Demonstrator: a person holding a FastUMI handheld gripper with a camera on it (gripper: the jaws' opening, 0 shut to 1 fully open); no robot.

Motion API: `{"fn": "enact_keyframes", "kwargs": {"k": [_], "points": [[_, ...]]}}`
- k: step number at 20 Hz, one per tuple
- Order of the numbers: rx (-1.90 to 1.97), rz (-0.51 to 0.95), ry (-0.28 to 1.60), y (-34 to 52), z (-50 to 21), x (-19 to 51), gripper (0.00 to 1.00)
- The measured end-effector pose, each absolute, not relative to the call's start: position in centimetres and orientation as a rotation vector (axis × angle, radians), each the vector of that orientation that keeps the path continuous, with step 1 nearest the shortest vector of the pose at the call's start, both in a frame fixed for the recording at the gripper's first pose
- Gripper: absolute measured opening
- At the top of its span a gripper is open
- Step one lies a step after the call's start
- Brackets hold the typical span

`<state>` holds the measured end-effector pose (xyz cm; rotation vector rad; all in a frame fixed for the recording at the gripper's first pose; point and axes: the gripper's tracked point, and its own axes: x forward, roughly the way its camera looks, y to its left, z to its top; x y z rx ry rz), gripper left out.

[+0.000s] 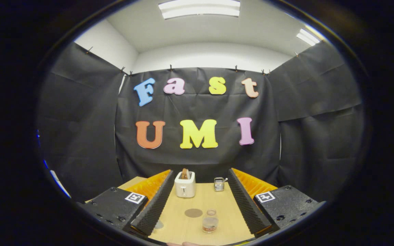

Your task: Take the bottle from table, then pour the juice into the cup, finally place the bottle on the coaster

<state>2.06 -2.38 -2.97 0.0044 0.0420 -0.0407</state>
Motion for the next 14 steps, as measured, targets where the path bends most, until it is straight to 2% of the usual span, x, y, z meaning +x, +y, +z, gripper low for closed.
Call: {"fn": "enact_keyframes", "kwargs": {"k": [14], "points": [[0.016, -0.066, 0.144, -3.6, -12.3, 3.8, 1.0]]}}
